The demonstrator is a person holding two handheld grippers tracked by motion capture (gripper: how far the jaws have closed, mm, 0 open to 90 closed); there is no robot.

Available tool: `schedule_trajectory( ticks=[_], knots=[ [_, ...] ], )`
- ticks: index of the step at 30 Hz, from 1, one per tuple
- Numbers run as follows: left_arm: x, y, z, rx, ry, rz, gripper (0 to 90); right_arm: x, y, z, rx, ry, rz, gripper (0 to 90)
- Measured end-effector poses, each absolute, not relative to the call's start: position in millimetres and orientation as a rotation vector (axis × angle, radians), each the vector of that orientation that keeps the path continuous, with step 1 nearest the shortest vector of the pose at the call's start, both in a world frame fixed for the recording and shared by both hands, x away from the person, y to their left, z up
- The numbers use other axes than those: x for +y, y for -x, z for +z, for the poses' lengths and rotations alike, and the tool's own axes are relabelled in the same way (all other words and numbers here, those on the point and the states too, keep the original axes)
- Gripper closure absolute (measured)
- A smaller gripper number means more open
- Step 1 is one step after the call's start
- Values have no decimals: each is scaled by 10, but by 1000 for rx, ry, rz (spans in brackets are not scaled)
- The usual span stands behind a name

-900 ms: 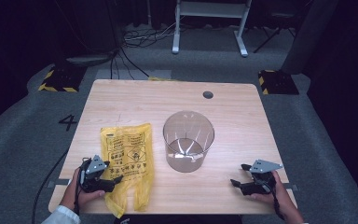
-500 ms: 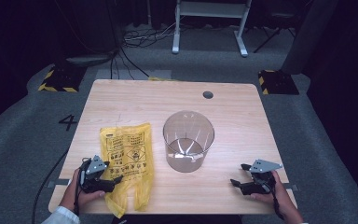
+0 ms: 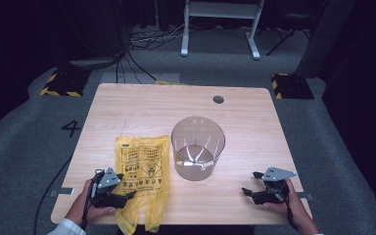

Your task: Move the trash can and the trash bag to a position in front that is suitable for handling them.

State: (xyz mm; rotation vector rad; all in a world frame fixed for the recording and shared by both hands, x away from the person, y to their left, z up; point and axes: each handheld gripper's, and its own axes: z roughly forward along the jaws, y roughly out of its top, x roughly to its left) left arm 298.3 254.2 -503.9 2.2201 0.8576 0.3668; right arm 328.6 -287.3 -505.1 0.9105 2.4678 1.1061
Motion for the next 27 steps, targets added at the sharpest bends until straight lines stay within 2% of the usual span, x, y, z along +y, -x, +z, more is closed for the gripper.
schedule_trajectory(
  ticks=[22, 23, 27],
  knots=[
    [2469, -2980, -5048, 838, -2216, 341, 204, -2867, -3285, -5049, 2465, -915, 1101, 214],
    [2466, -2985, -5048, 834, -2216, 343, 204, -2856, -3282, -5047, 2467, -908, 1108, 244],
    [2453, -2994, -5047, 830, -2220, 345, 204, -2829, -3279, -5010, 2452, -891, 1132, 258]
  ],
)
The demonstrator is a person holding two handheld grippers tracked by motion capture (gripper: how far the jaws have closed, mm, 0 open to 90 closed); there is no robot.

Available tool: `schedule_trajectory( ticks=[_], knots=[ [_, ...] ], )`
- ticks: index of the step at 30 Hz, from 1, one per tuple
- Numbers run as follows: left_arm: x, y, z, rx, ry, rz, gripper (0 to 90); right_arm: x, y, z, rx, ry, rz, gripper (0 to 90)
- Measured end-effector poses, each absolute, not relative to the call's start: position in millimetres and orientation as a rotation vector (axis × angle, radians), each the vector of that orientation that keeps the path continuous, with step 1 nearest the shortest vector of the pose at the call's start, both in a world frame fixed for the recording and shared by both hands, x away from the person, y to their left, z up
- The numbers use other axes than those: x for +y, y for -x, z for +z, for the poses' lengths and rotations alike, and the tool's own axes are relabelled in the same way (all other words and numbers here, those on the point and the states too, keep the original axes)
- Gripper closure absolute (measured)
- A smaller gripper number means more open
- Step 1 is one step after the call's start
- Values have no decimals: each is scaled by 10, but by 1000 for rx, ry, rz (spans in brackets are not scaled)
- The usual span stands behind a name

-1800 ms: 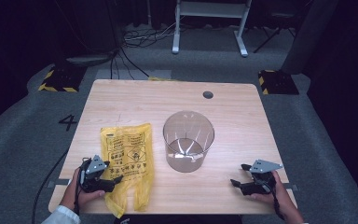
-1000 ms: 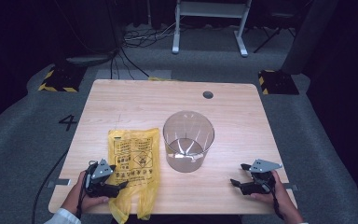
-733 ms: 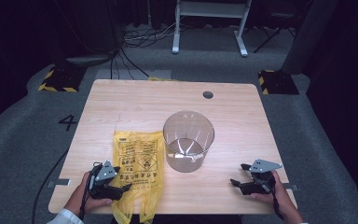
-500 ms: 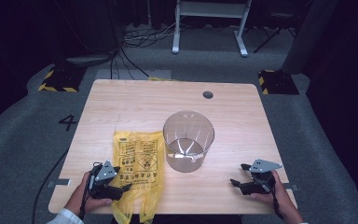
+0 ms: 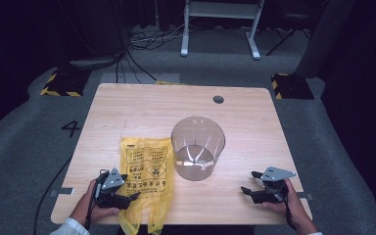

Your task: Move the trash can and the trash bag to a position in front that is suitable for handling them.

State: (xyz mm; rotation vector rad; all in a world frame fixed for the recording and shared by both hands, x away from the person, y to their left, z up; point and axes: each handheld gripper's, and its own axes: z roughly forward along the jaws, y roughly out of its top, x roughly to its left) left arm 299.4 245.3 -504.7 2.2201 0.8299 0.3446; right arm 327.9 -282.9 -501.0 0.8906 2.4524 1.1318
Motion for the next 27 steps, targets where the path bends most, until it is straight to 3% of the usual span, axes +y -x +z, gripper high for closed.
schedule_trajectory(
  ticks=[8, 27],
  knots=[
    [2404, -2999, -5045, 847, -2214, 359, 205, -2735, -3221, -4873, 2420, -851, 1163, 275],
    [2156, -2891, -5024, 770, -2260, 318, 206, -2488, -3146, -4928, 2491, -779, 1124, 291]
  ],
)
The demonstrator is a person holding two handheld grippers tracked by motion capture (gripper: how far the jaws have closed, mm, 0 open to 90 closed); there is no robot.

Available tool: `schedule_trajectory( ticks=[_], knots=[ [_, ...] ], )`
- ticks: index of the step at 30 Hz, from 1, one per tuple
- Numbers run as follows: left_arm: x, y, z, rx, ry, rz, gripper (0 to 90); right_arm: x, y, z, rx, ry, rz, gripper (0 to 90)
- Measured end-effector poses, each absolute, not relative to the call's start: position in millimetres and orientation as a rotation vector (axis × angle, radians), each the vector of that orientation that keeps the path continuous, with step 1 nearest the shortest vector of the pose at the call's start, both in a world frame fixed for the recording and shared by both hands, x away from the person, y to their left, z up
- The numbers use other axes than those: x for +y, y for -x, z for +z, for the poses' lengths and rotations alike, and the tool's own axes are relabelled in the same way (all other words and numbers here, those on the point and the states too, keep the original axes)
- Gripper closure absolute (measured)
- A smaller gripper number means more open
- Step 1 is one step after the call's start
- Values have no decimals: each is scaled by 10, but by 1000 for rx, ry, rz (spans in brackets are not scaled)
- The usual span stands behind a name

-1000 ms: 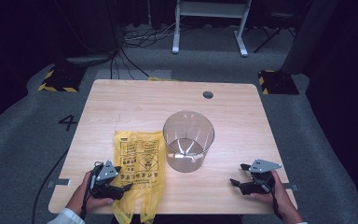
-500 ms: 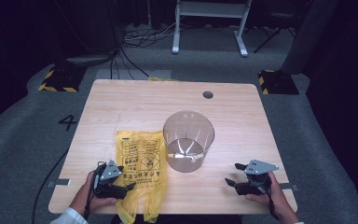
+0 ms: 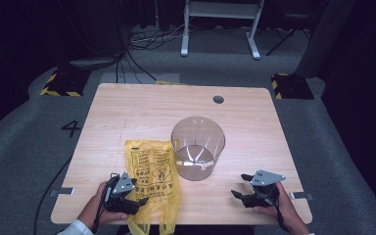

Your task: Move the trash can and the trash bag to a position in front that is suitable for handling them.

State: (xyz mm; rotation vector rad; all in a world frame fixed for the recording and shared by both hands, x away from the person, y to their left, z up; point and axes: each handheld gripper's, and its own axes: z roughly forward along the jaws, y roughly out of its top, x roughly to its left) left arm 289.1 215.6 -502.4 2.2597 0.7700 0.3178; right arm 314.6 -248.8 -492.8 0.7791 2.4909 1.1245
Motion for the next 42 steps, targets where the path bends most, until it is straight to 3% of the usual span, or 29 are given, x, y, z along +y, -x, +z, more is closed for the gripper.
schedule_trajectory(
  ticks=[14, 20, 25, 36, 40, 42],
  knots=[
    [1879, -2836, -5026, 709, -2272, 295, 206, -2335, -3108, -4890, 2493, -744, 1162, 326],
    [1745, -2816, -5025, 689, -2277, 288, 206, -2071, -3028, -4825, 2497, -666, 1204, 360],
    [1676, -2812, -5033, 685, -2269, 286, 205, -1744, -2915, -4750, 2504, -569, 1290, 444],
    [1648, -2796, -5031, 699, -2268, 291, 201, -1324, -2863, -4848, 2581, -575, 1298, 391],
    [1664, -2801, -5035, 719, -2265, 301, 173, -1244, -2887, -4935, 2618, -601, 1237, 441],
    [1659, -2799, -5035, 716, -2266, 301, 172, -1216, -2891, -4955, 2635, -600, 1239, 512]
  ],
)
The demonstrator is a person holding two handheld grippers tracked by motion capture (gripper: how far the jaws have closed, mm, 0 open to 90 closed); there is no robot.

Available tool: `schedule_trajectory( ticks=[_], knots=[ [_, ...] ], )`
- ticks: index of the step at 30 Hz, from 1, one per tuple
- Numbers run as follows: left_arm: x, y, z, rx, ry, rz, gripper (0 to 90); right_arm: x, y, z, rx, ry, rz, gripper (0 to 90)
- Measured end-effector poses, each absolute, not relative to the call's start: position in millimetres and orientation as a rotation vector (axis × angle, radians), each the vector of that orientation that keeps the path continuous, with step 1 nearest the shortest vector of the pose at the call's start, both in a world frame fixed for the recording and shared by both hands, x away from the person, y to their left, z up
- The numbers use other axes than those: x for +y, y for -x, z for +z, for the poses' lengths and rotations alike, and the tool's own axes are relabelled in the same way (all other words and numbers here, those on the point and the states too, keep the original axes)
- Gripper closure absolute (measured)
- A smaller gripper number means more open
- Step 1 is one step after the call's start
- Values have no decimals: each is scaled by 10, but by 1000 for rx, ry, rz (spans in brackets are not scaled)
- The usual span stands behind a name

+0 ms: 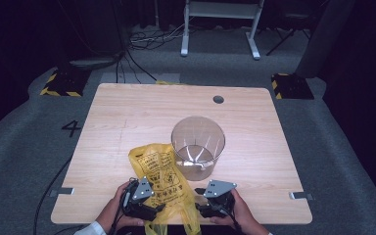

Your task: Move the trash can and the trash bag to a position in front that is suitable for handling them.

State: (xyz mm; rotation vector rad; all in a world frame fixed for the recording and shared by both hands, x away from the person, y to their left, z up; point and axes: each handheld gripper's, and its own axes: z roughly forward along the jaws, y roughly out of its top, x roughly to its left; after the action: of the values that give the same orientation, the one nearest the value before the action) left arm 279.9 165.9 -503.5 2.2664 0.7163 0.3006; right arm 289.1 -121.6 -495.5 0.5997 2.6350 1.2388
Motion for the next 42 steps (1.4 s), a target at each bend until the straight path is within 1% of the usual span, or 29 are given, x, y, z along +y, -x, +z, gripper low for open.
schedule_trajectory(
  ticks=[1, 4, 5, 6, 8, 12, 18, 22, 27, 32, 33, 36, 41, 42],
  knots=[
    [1659, -2799, -5035, 716, -2266, 301, 172, -1209, -2894, -4955, 2633, -592, 1237, 525],
    [1659, -2797, -5035, 716, -2267, 303, 172, -1206, -2903, -4951, 2634, -592, 1244, 517],
    [1660, -2798, -5035, 716, -2267, 301, 172, -1213, -2916, -4938, 2621, -606, 1267, 476],
    [1660, -2798, -5035, 716, -2267, 301, 172, -1213, -2916, -4938, 2621, -606, 1267, 476],
    [1657, -2798, -5035, 713, -2267, 299, 172, -1224, -2939, -4897, 2596, -615, 1283, 445],
    [1654, -2797, -5036, 712, -2267, 300, 172, -1186, -2962, -4857, 2573, -625, 1320, 437],
    [1658, -2793, -5039, 710, -2263, 300, 172, -1174, -2956, -4821, 2558, -598, 1287, 431],
    [1657, -2788, -5040, 711, -2262, 301, 172, -1302, -2964, -4695, 2509, -633, 1350, 404],
    [1657, -2791, -5040, 710, -2262, 299, 172, -1312, -2924, -4599, 2481, -637, 1430, 372],
    [1655, -2790, -5040, 711, -2262, 299, 171, -1188, -2893, -4643, 2508, -612, 1418, 343],
    [1655, -2787, -5040, 712, -2262, 300, 171, -1103, -2898, -4703, 2536, -612, 1388, 326],
    [1655, -2787, -5041, 711, -2261, 299, 171, -1004, -2929, -4790, 2581, -631, 1344, 317],
    [1654, -2786, -5041, 711, -2260, 302, 171, -940, -2954, -4857, 2612, -638, 1315, 320],
    [1654, -2785, -5041, 711, -2260, 303, 171, -926, -2958, -4877, 2615, -641, 1302, 338]
  ],
)
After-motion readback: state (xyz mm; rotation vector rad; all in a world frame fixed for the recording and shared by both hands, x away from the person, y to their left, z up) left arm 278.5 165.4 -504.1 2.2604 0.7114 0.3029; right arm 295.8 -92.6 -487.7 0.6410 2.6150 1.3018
